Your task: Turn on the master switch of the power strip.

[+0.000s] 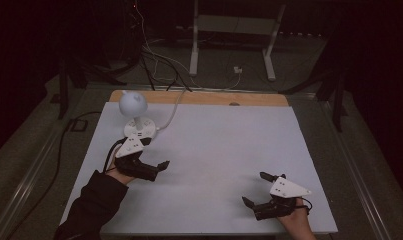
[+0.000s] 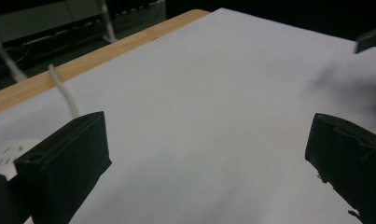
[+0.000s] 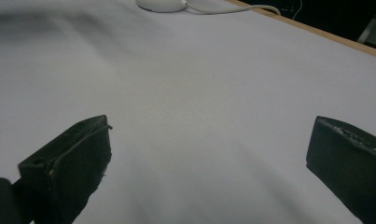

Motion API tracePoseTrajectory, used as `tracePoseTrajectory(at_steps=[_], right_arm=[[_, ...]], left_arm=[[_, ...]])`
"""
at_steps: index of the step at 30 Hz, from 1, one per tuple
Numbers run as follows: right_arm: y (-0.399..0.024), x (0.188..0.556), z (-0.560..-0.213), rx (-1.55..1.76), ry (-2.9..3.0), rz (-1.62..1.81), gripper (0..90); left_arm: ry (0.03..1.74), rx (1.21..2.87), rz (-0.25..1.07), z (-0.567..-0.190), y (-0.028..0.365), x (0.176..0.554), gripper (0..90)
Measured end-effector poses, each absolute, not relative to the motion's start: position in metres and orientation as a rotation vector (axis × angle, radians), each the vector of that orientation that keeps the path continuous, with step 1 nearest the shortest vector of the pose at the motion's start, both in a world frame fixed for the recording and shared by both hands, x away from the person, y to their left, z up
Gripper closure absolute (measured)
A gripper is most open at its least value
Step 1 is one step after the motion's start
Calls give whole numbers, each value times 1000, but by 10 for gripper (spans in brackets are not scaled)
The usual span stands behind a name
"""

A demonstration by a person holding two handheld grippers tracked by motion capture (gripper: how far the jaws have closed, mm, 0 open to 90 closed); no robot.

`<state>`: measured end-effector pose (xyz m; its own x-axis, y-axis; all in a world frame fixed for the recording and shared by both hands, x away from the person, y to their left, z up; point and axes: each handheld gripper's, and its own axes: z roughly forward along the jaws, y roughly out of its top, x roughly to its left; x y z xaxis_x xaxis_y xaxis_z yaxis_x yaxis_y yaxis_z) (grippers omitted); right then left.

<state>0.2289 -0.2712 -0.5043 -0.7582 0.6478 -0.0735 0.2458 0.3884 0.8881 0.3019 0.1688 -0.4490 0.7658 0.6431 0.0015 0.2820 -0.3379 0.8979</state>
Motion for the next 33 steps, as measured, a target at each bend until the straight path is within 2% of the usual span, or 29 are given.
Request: tracePoseTrajectory(at_steps=[20, 32, 33], right_arm=[[-272, 229, -504, 767, 2244, 1335, 0], [-272, 229, -504, 766, 2245, 1339, 0], [-272, 229, -504, 768, 2245, 1341, 0]], left_arm=[[882, 1897, 546, -470, 176, 335, 4], [990, 1882, 558, -482, 175, 358, 3], [994, 1873, 524, -482, 176, 360, 3]])
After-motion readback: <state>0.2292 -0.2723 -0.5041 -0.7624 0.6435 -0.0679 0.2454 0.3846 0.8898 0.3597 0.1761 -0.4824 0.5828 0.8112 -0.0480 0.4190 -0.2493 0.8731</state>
